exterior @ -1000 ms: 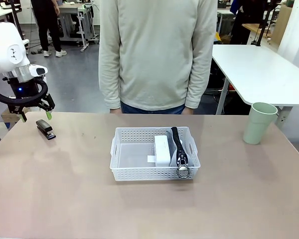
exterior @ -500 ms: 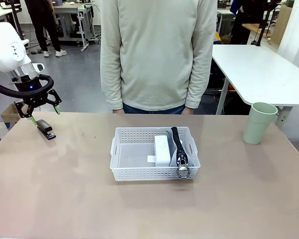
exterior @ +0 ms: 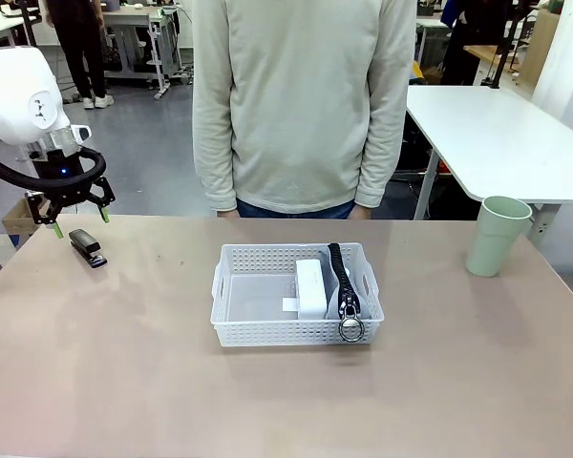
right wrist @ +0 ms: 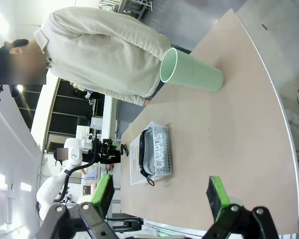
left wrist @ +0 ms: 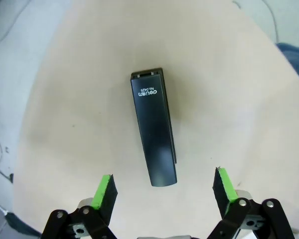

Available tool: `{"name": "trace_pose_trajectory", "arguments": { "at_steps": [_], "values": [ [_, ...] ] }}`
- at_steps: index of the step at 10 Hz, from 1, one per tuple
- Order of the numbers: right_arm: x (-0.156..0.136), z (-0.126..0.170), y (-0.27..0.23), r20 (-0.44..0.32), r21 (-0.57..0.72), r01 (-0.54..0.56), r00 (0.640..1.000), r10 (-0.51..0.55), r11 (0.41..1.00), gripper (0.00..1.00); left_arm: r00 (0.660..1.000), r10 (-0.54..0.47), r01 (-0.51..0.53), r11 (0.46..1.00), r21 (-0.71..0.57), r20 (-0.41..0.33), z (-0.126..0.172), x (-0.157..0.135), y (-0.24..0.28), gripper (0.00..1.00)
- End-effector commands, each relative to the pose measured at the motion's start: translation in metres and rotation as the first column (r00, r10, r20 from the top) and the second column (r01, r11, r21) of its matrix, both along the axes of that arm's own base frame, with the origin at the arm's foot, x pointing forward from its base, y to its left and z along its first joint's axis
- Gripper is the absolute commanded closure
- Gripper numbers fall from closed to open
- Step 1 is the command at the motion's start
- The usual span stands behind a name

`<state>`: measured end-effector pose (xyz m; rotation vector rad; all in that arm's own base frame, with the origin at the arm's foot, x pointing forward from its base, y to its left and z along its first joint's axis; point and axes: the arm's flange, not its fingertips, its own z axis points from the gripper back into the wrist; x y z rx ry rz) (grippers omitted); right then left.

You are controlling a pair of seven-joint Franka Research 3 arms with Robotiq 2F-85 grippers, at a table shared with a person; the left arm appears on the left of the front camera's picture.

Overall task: Efficiently arrange items inside the basket to fit them all.
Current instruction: Pick up the Stapler and place it inside the Organizing basket.

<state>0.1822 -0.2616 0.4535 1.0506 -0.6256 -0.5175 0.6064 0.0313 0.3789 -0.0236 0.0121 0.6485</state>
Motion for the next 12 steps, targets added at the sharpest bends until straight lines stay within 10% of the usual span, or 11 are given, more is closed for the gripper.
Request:
{"name": "trace_pose_trajectory", "arguments": {
  "at_steps": [1, 12],
  "values": [
    [0.0, 0.0, 0.001, 0.035, -0.002, -0.004, 0.999, 0.004, 1.0, 0.0, 0.999, 0.044, -0.043, 0.997, -0.058, 0.014, 0.004, 0.0, 0.002, 0.0],
    [0.0, 0.0, 0.001, 0.035, -0.002, -0.004, 0.999, 0.004, 1.0, 0.0, 0.993, 0.111, -0.113, 0.993, -0.033, -0.045, -0.068, 0.019, 0.025, 0.0]
  ]
}}
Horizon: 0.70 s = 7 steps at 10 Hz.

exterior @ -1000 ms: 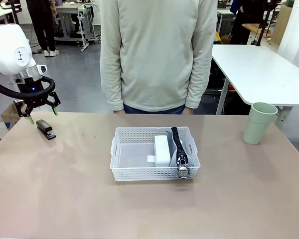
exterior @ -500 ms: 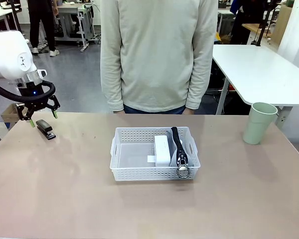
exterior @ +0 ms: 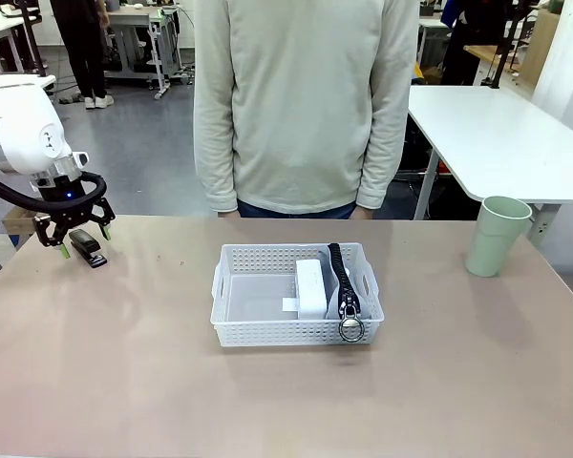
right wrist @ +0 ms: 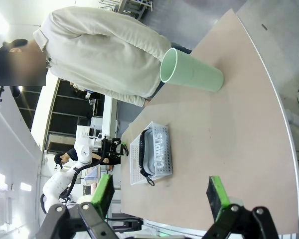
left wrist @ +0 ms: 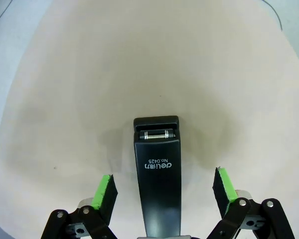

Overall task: Efficiently arrange items inside the basket to fit them all.
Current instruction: Pick up the Stapler and place it inside the Organizing basket.

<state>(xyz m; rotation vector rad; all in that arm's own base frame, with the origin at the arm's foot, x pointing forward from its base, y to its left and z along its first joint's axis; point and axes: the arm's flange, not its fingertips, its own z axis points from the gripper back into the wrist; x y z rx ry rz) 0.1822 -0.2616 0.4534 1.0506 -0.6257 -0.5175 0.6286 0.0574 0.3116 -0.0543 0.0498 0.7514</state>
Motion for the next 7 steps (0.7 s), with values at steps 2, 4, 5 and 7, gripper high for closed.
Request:
{"name": "trace_pose_trajectory", "arguments": {
  "at_steps": [2, 4, 5, 7],
  "values": [
    [0.0004, 0.0003, 0.0006, 0.035, -0.002, -0.004, 0.999, 0.004, 1.0, 0.0, 1.0, 0.023, -0.022, 0.999, 0.036, -0.019, -0.0044, -0.003, 0.0002, 0.0],
    [0.0004, 0.0003, 0.0006, 0.035, -0.002, -0.004, 0.999, 0.004, 1.0, 0.0, 0.999, 0.03, -0.03, 0.998, 0.05, -0.012, -0.0061, -0.0008, 0.0, 0.0],
    [0.0004, 0.0003, 0.0006, 0.035, -0.002, -0.004, 0.999, 0.004, 1.0, 0.0, 0.999, 0.032, -0.032, 0.999, 0.037, -0.017, -0.0056, -0.0006, 0.0, 0.0],
    [0.0004, 0.0003, 0.0006, 0.035, -0.002, -0.004, 0.999, 0.004, 1.0, 0.0, 0.999, 0.037, -0.037, 0.998, 0.041, -0.011, -0.0046, -0.0006, -0.0003, 0.6]
  ]
}}
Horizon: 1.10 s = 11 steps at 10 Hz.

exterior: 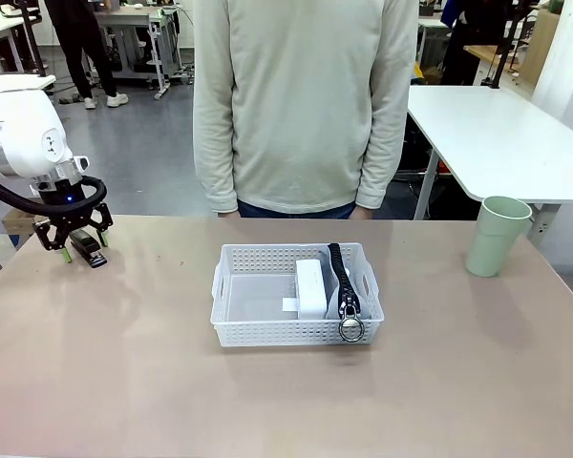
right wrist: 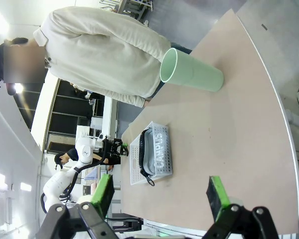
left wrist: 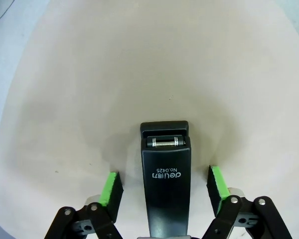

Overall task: Efficiently arrange items inside the basket to fit them all.
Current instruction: Pick up the Stapler and place it inside the Organizing basket.

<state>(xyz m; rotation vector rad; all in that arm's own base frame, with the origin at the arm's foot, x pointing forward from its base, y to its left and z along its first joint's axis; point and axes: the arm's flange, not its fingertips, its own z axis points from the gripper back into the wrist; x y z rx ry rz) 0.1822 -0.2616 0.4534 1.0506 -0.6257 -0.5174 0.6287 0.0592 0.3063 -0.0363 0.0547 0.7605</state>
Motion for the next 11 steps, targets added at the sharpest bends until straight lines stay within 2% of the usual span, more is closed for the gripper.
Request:
{"name": "trace_pose_trajectory", "arguments": {
  "at_steps": [1, 3, 4, 5, 6, 9, 10, 11],
  "values": [
    [0.0, 0.0, 0.001, 0.035, -0.002, -0.004, 0.999, 0.004, 1.0, 0.0, 0.999, 0.037, -0.037, 0.999, 0.028, 0.012, 0.001, 0.0, -0.003, 1.0],
    [0.0, 0.0, 0.001, 0.035, -0.002, -0.004, 0.999, 0.004, 1.0, 0.0, 0.999, 0.032, -0.033, 0.999, 0.033, 0.028, 0.002, 0.0, -0.004, 1.0],
    [0.0, 0.0, 0.001, 0.035, -0.002, -0.004, 0.999, 0.004, 1.0, 0.0, 0.999, 0.029, -0.03, 0.999, 0.035, 0.03, 0.001, 0.0, -0.004, 0.87],
    [0.0, 0.0, 0.001, 0.035, -0.002, -0.004, 0.999, 0.004, 1.0, 0.0, 0.999, 0.027, -0.028, 0.999, 0.04, 0.029, 0.001, 0.0, -0.005, 0.97],
    [0.0, 0.0, 0.001, 0.035, -0.002, -0.004, 0.999, 0.004, 1.0, 0.0, 0.999, 0.023, -0.024, 0.999, 0.039, 0.031, 0.001, 0.0, -0.005, 1.0],
    [0.0, 0.0, 0.001, 0.035, -0.002, -0.004, 0.999, 0.004, 1.0, 0.0, 1.0, -0.006, 0.005, 1.0, 0.013, 0.024, 0.007, 0.0, -0.001, 1.0],
    [0.0, 0.0, 0.001, 0.035, -0.002, -0.004, 0.999, 0.004, 1.0, 0.0, 0.99, -0.143, 0.141, 0.986, -0.094, -0.018, 0.025, -0.005, 0.006, 1.0],
    [0.0, 0.0, 0.001, 0.035, -0.002, -0.004, 0.999, 0.004, 1.0, 0.0, 0.966, -0.258, 0.25, 0.946, -0.204, -0.013, 0.052, -0.015, 0.018, 1.0]
  ]
}}
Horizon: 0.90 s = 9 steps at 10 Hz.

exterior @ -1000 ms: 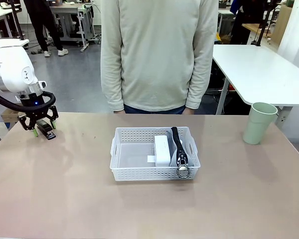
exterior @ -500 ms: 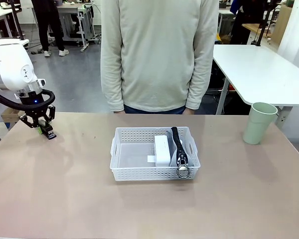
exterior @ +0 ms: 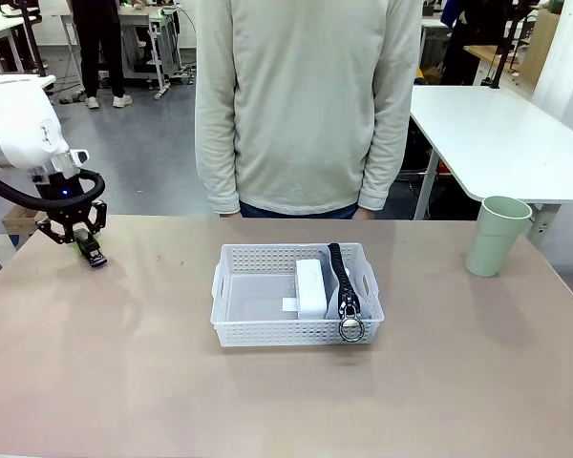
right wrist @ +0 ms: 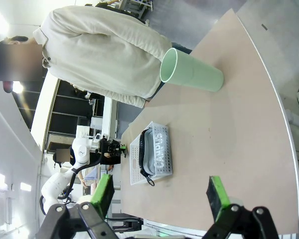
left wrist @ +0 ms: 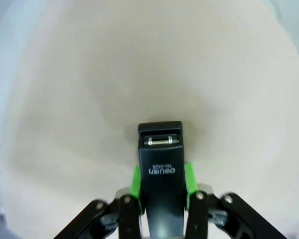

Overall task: Efficiently arrange items inside the basket to fit them all.
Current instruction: Pick up the Stapler and place it inside the Organizing basket.

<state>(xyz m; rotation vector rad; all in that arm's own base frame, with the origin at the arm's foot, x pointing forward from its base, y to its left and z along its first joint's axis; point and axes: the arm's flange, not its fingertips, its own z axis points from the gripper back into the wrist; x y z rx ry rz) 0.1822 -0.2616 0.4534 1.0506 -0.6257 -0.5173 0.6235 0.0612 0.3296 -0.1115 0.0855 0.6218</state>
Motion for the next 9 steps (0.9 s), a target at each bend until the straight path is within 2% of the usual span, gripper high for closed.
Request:
{"name": "trace_pose_trajectory", "arguments": {
  "at_steps": [1, 2, 3, 4, 5, 6, 7, 8, 9],
  "values": [
    [0.0, 0.0, 0.001, 0.035, -0.002, -0.004, 0.999, 0.004, 1.0, 0.0, 0.963, -0.27, 0.259, 0.935, -0.243, -0.01, 0.059, -0.027, 0.031, 1.0],
    [0.0, 0.0, 0.001, 0.035, -0.002, -0.004, 0.999, 0.004, 1.0, 0.0, 0.928, -0.37, 0.366, 0.878, -0.307, 0.046, 0.083, -0.046, 0.045, 1.0],
    [0.0, 0.0, 0.001, 0.035, -0.002, -0.004, 0.999, 0.004, 1.0, 0.0, 0.892, -0.438, 0.451, 0.837, -0.31, 0.113, 0.102, -0.064, 0.056, 1.0],
    [0.0, 0.0, 0.001, 0.035, -0.002, -0.004, 0.999, 0.004, 1.0, 0.0, 0.842, -0.514, 0.539, 0.788, -0.299, 0.164, 0.11, -0.079, 0.061, 1.0],
    [0.0, 0.0, 0.001, 0.035, -0.002, -0.004, 0.999, 0.004, 1.0, 0.0, 0.778, -0.594, 0.628, 0.739, -0.244, 0.203, 0.115, -0.096, 0.066, 1.0],
    [0.0, 0.0, 0.001, 0.035, -0.002, -0.004, 0.999, 0.004, 1.0, 0.0, 0.74, -0.616, 0.67, 0.712, -0.21, 0.271, 0.12, -0.112, 0.069, 1.0],
    [0.0, 0.0, 0.001, 0.035, -0.002, -0.004, 0.999, 0.004, 1.0, 0.0, 0.784, -0.545, 0.614, 0.751, -0.242, 0.298, 0.121, -0.116, 0.069, 1.0],
    [0.0, 0.0, 0.001, 0.035, -0.002, -0.004, 0.999, 0.004, 1.0, 0.0, 0.785, -0.58, 0.619, 0.744, -0.251, 0.218, 0.131, -0.096, 0.072, 1.0],
    [0.0, 0.0, 0.001, 0.035, -0.002, -0.004, 0.999, 0.004, 1.0, 0.0, 0.785, -0.58, 0.619, 0.744, -0.251, 0.218, 0.131, -0.096, 0.072, 1.0]
  ]
}}
